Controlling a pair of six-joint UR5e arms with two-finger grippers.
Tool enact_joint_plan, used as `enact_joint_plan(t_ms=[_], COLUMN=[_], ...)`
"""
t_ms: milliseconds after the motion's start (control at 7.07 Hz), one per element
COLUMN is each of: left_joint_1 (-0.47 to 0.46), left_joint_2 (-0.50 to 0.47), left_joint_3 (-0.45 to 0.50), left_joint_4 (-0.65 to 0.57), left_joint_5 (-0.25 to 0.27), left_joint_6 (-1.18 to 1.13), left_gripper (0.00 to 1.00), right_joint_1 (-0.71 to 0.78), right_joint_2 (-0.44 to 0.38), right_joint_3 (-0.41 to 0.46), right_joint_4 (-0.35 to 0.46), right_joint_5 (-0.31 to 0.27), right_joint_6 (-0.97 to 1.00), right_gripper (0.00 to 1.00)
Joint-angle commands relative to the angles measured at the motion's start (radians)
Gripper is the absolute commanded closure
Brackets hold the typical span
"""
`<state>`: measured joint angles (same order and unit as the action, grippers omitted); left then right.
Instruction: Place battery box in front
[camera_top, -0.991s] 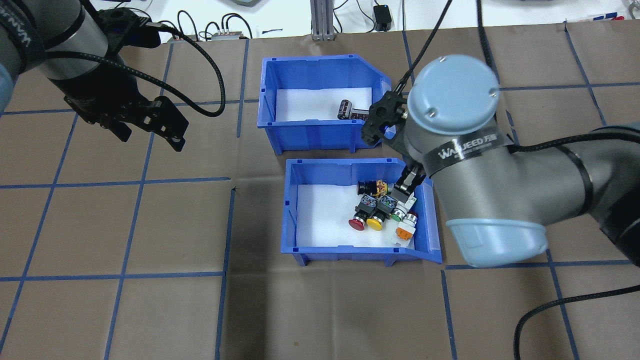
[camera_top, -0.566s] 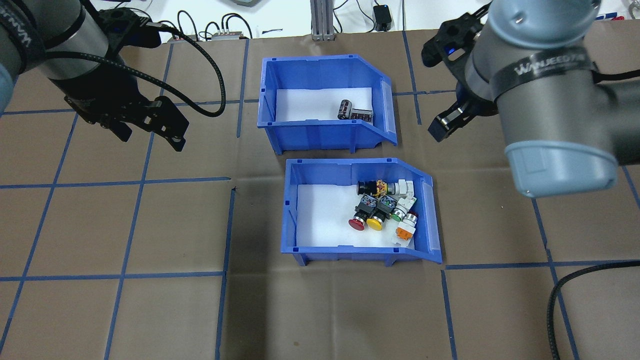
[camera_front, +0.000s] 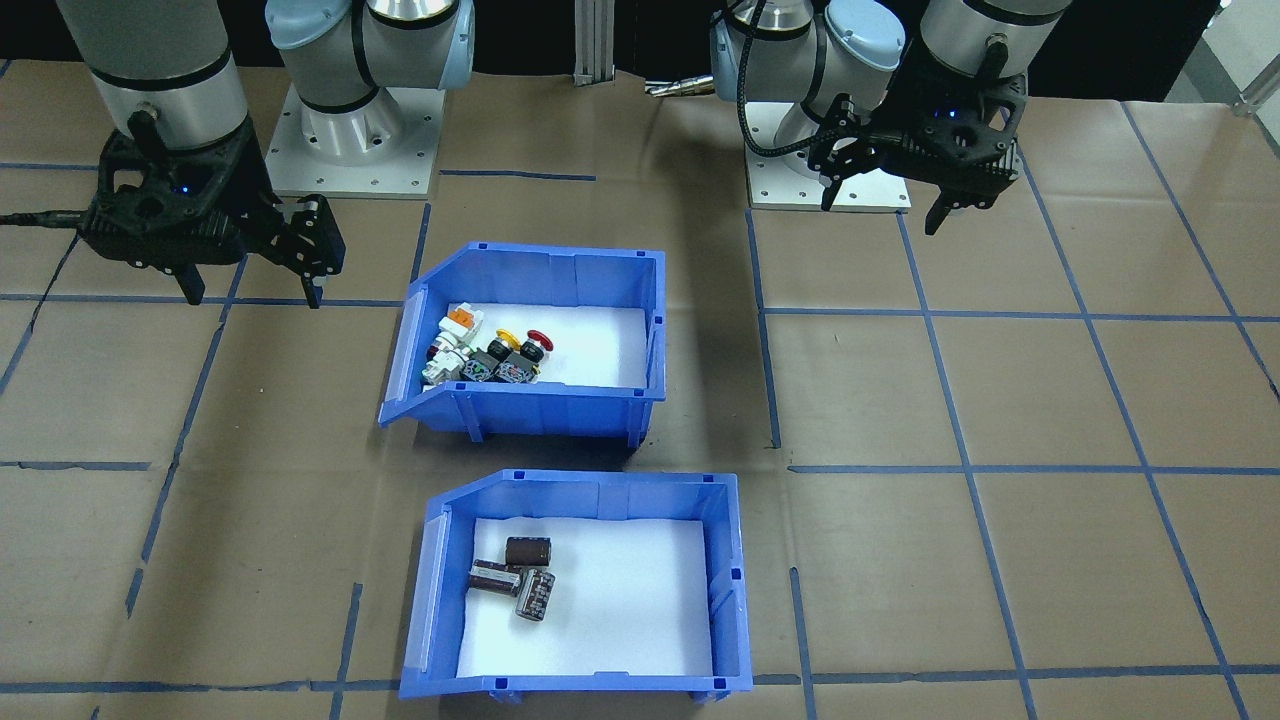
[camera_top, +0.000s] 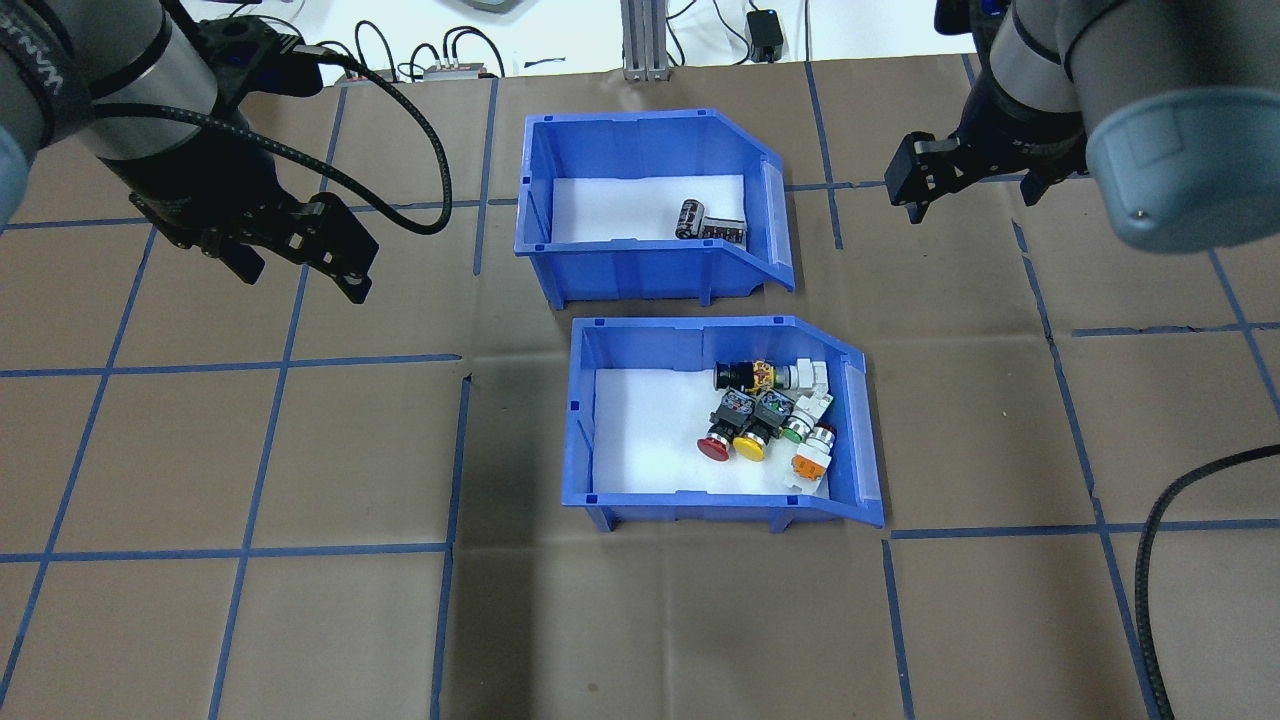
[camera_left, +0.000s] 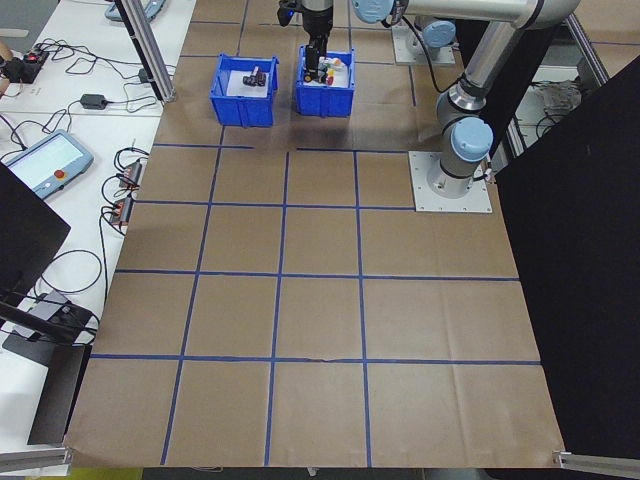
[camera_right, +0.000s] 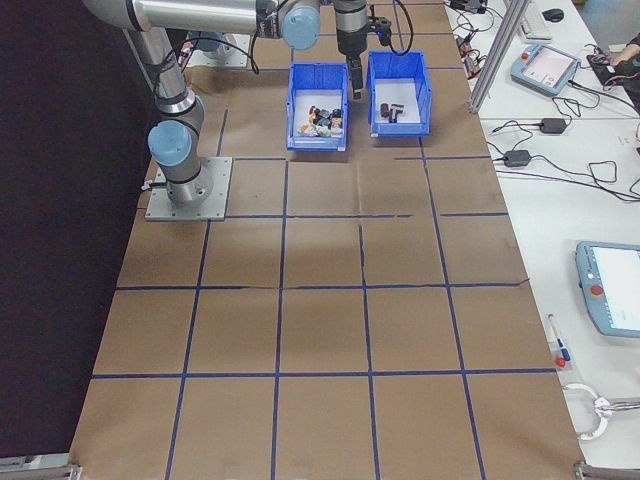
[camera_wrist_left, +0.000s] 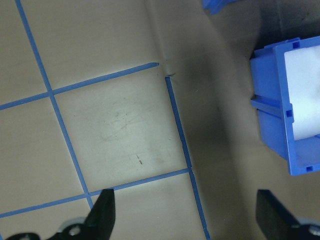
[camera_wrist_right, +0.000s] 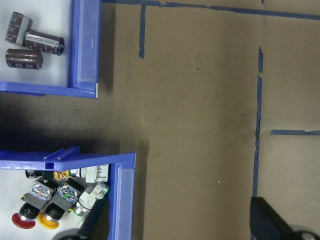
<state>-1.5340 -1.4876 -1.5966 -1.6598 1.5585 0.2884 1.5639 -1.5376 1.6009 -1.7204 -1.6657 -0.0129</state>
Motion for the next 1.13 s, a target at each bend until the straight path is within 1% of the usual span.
enact_joint_plan(t_ms=[0,142,283,991], left_joint_1=[0.000,0.000,0.000,0.000], left_joint_2=[0.001,0.000,0.000,0.000], left_joint_3=[0.000,0.000,0.000,0.000], left_joint_4=[0.000,0.000,0.000,0.002], left_joint_5=[0.000,0.000,0.000,0.000], left_joint_6=[0.000,-0.001,-0.002,-0.002], left_gripper=[0.00,0.00,0.00,0.00], right_joint_1=[0.002,0.002,0.002,0.001], right_joint_2=[0.060,0.054,0.056,0.057], right_joint_3=[-0.099,-0.101,-0.095,-0.091], right_joint_4=[0.129,0.152,0.157,0.145], right_joint_5=[0.012,0.058,0.069,0.070], right_joint_6=[0.112,0.126,0.122,0.084], right_gripper=[0.00,0.00,0.00,0.00])
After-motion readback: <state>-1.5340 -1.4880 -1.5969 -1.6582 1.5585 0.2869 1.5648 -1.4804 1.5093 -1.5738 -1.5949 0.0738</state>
